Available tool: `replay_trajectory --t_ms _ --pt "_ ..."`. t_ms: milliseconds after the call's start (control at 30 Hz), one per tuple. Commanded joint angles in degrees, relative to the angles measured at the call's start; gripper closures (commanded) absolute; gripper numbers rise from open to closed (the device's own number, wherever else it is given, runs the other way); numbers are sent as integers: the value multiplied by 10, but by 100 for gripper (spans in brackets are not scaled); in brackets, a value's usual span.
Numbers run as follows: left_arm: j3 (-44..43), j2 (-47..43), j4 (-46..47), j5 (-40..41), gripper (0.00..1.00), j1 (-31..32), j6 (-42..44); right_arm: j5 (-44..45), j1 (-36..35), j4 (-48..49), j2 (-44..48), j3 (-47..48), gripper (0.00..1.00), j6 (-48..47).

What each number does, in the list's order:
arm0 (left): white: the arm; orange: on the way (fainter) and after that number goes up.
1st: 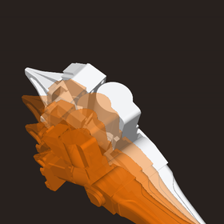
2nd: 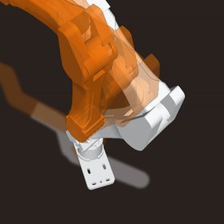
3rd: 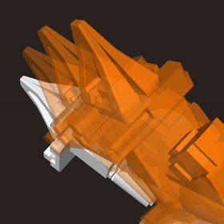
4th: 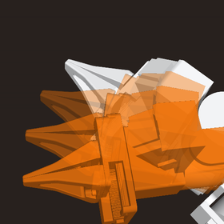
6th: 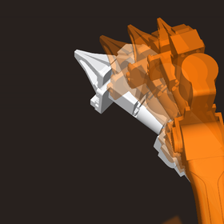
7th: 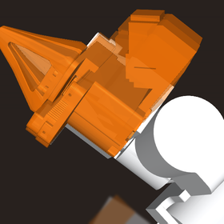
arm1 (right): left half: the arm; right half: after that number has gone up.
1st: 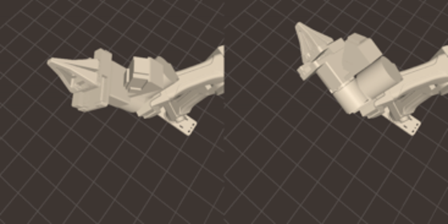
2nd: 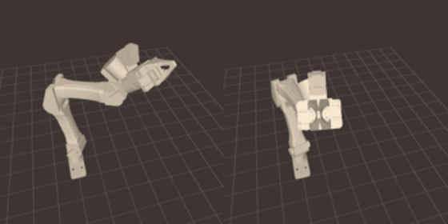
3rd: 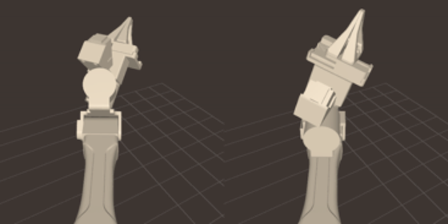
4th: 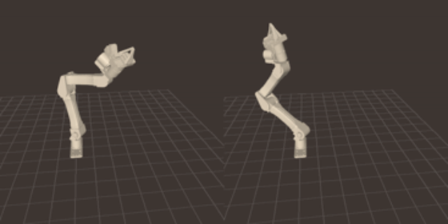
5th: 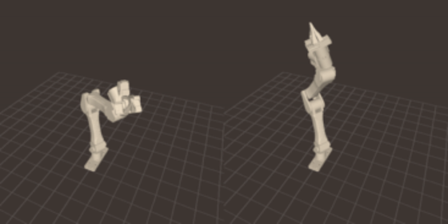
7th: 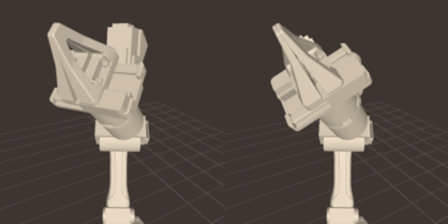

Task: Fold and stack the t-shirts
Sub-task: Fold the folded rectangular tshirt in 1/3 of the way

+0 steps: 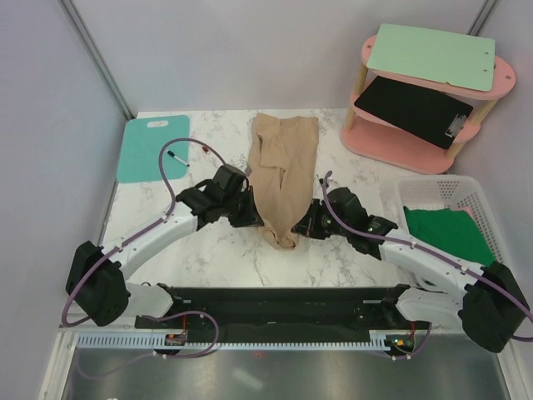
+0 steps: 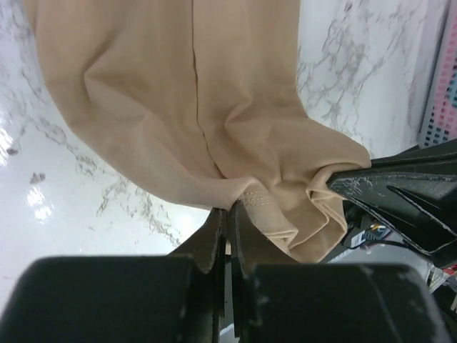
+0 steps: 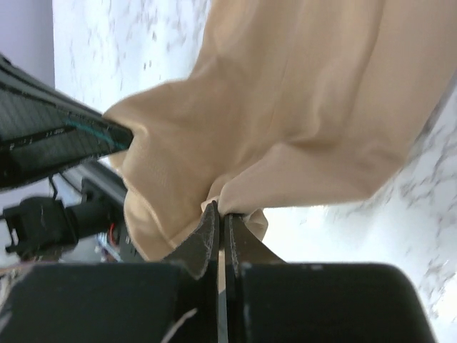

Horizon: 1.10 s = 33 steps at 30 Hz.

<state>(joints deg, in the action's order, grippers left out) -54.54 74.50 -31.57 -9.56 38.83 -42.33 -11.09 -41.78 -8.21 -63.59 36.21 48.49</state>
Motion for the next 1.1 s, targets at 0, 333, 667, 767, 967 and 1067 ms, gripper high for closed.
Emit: replay_trajectory --t_ms 0,333,667,767,967,1067 --pt "-75 38 -21 15 98 -37 50 86 28 -9 -43 76 100 -64" --pt "-177 148 -19 -27 98 -122 120 126 96 0 -162 173 100 -132" --pt "-294 307 -15 -74 98 -166 146 118 162 57 -280 242 100 -145" --pt "-326 339 -10 -85 98 -180 153 120 176 64 -343 276 99 -150" --pt "-413 420 -6 -121 78 -208 171 191 196 104 -406 323 66 -145" --pt "-411 406 -1 -106 32 -208 170 199 200 141 -374 303 17 -174"
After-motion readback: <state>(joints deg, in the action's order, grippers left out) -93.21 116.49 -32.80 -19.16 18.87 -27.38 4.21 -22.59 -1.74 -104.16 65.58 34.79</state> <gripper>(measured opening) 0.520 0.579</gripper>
